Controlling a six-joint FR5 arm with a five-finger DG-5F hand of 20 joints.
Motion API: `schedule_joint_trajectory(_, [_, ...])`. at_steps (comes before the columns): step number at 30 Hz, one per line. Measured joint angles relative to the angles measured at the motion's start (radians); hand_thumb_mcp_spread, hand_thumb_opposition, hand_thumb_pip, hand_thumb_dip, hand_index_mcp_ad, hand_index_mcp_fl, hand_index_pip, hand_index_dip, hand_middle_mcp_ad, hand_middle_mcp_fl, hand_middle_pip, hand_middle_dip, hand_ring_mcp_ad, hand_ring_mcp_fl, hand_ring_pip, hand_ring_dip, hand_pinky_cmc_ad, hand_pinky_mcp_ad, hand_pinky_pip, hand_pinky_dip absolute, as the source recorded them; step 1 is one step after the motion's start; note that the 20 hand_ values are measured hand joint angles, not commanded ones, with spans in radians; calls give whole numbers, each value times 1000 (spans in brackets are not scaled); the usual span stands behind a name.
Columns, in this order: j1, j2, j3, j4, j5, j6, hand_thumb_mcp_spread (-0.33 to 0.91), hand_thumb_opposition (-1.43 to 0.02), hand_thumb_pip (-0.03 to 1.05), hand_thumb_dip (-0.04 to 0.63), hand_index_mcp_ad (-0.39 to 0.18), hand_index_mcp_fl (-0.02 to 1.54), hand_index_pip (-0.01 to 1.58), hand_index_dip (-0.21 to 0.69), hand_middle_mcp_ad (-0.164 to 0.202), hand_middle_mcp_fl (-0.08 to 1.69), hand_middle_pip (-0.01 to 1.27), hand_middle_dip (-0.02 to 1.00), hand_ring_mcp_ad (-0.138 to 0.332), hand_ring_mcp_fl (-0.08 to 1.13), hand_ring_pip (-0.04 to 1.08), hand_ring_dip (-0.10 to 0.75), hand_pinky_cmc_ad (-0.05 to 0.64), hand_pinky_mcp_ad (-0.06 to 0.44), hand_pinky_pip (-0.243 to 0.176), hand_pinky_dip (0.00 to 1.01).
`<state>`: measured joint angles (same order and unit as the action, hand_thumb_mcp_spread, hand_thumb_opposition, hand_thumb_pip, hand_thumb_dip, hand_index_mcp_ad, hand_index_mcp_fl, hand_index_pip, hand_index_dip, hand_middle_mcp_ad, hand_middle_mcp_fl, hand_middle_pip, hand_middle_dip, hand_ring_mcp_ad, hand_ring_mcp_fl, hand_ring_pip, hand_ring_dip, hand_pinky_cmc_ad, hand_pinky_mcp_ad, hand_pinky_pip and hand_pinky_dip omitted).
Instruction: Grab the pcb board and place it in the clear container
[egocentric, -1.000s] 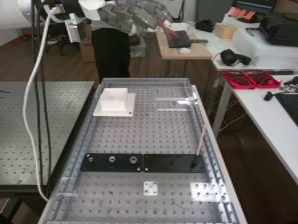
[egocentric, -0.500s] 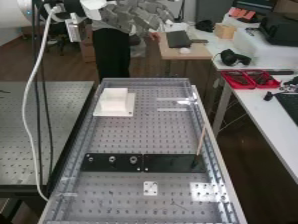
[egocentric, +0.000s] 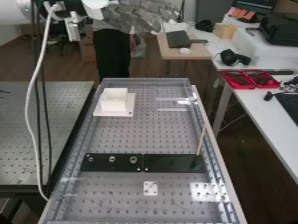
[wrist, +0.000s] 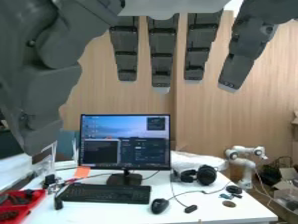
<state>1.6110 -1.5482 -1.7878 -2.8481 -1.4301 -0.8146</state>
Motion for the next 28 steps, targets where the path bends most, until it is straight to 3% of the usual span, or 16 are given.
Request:
schedule_joint_trajectory(7, [-9, 6, -8, 9, -11, -1, 288, -714, 417, 126, -68, 307, 72, 244, 84, 213, 126, 555, 154, 134, 101, 422, 429, 377, -26, 682])
schedule_joint_trajectory(11, [-14, 11, -10, 0, -11, -9, 272, -698, 368, 110, -68, 307, 70, 244, 82, 215, 126, 536, 159, 113, 105, 403, 431, 394, -30, 682])
schedule_joint_trajectory(28, [-30, 25, -19, 11, -32, -1, 267, -696, 367, 82, -68, 290, 72, 246, 82, 182, 131, 504, 161, 113, 101, 363, 450, 394, -30, 681])
